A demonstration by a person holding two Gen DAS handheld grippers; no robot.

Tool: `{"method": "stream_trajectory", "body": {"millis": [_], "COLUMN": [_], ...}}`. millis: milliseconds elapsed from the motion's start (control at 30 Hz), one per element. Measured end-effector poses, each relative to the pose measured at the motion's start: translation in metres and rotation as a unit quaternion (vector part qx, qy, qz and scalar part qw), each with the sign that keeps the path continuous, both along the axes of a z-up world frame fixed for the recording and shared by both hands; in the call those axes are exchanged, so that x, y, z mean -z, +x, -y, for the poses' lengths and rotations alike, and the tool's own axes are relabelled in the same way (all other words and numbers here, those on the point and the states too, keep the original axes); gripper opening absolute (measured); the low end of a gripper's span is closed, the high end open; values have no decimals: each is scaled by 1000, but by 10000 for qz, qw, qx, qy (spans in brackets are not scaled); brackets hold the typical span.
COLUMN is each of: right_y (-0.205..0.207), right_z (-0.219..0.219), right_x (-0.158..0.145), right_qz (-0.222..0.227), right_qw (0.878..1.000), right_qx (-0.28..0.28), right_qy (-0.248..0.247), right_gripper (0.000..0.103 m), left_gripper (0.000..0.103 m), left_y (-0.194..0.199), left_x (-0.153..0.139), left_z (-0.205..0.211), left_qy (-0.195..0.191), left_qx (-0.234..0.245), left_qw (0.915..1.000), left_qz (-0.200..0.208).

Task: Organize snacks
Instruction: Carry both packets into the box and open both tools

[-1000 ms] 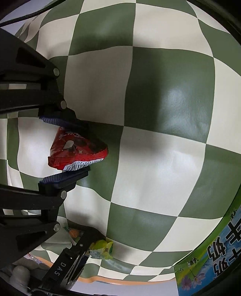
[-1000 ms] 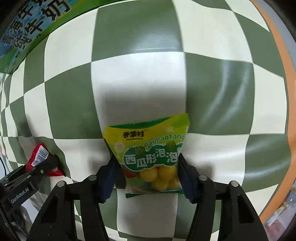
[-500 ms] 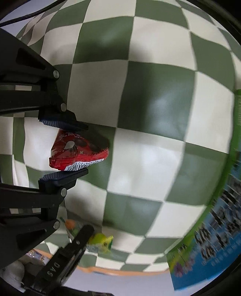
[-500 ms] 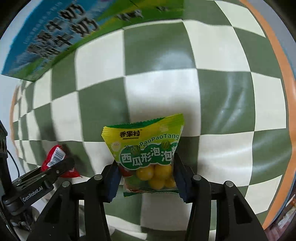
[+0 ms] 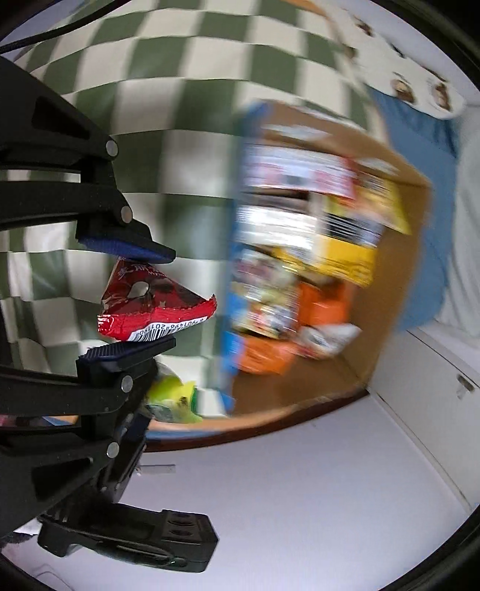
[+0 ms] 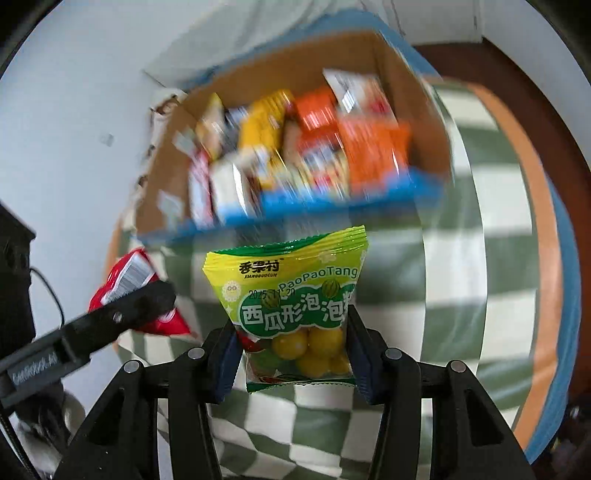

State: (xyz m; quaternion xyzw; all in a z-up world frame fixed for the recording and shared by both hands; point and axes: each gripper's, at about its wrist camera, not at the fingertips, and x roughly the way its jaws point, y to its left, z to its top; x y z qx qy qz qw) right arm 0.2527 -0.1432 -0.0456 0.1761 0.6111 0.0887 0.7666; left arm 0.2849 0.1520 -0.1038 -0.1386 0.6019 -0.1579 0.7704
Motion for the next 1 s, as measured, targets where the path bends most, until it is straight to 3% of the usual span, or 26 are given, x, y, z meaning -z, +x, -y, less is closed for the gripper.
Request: {"method": "stream_trajectory", "body": {"millis": [67, 167, 333, 433, 533, 767, 800, 833, 867, 933, 967, 1000], "right_y": [26, 68, 151, 187, 209, 236, 239, 240, 242, 243, 244, 244], "right_z": [-19, -64, -76, -82, -83, -88, -88, -88, -87, -85, -85, -85], "right_x": [-14, 2, 36, 62, 80, 128, 133, 136, 137, 135, 133, 131], "right_qz": [132, 159, -302, -655, -906, -1508, -1595, -1653, -1694, -1637, -1608, -1583], "right_qw": [9999, 9995, 9986, 9967, 9943, 9877, 9864, 9856, 9850, 9859, 9862, 9864], "right_qx": [-62, -100, -125, -112, -162, -213, -235, -251, -242, -224, -247, -269], "right_qy": [-55, -235, -424, -477, -538, -360, -307, -253, -231, -251, -301, -340], "right_gripper": [53, 53, 54, 54, 54, 55, 56, 65, 80, 92, 92, 92], "left_gripper": [37, 37, 37, 37, 38, 39, 41, 43, 52, 74, 85, 87], "left_y": [33, 87, 180, 215, 240, 255, 256, 257, 258, 262, 262, 261], "left_x": [-11, -11, 26, 52, 75, 102, 105, 108, 110, 111, 110, 107], "left_z": [5, 6, 11, 15, 16, 15, 15, 13, 11, 9, 8, 7], "left_qy": [64, 212, 483, 628, 734, 942, 947, 949, 923, 896, 970, 1011], "left_qx": [98, 144, 233, 343, 374, 366, 357, 329, 272, 225, 205, 193], "left_qw": [9999, 9997, 9963, 9918, 9874, 9810, 9799, 9786, 9782, 9788, 9791, 9803], "left_qz": [82, -30, -675, -1055, -1353, -1659, -1719, -1796, -1842, -1826, -1775, -1687]}}
